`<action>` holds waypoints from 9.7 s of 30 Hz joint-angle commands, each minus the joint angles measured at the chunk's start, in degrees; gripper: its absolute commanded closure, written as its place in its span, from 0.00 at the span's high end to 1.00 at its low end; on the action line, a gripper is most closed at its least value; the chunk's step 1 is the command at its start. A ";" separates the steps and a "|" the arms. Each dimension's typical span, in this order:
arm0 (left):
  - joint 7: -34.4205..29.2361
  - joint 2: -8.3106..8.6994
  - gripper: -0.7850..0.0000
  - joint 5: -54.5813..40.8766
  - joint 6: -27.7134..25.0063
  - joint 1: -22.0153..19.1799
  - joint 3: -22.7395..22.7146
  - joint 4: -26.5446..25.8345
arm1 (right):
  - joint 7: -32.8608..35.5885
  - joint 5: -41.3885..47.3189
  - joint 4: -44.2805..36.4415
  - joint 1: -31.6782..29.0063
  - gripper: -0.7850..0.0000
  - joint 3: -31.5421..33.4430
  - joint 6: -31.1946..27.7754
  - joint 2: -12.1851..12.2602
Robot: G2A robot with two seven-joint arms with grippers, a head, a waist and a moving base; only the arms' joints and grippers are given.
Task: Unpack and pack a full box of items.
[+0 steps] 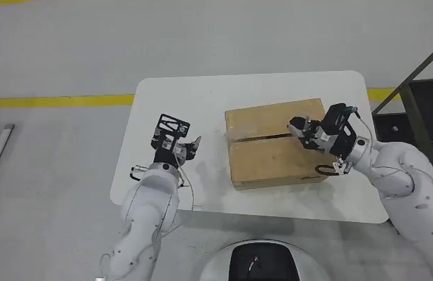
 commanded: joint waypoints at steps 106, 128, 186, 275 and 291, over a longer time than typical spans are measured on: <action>0.03 0.04 1.00 0.55 0.33 0.67 -0.48 -0.24 | -2.16 -44.53 13.27 30.52 0.31 -34.07 -0.15 -7.76; 0.03 0.04 1.00 0.55 0.33 0.67 -0.48 -0.24 | 3.94 5.66 7.28 15.21 0.00 -17.33 19.23 -8.46; 2.38 -0.04 1.00 0.72 0.03 1.87 -1.21 -0.48 | 3.23 31.21 -10.79 -6.12 0.00 -6.78 44.93 -8.56; 10.22 -4.90 0.00 -4.68 -4.53 -7.17 10.92 9.76 | -8.41 15.46 -11.63 -11.27 0.45 -7.71 55.66 -10.99; 10.45 -5.31 0.00 -3.83 -5.17 -6.51 10.27 9.41 | -6.95 13.94 -13.77 -13.45 0.49 -4.08 56.50 -10.90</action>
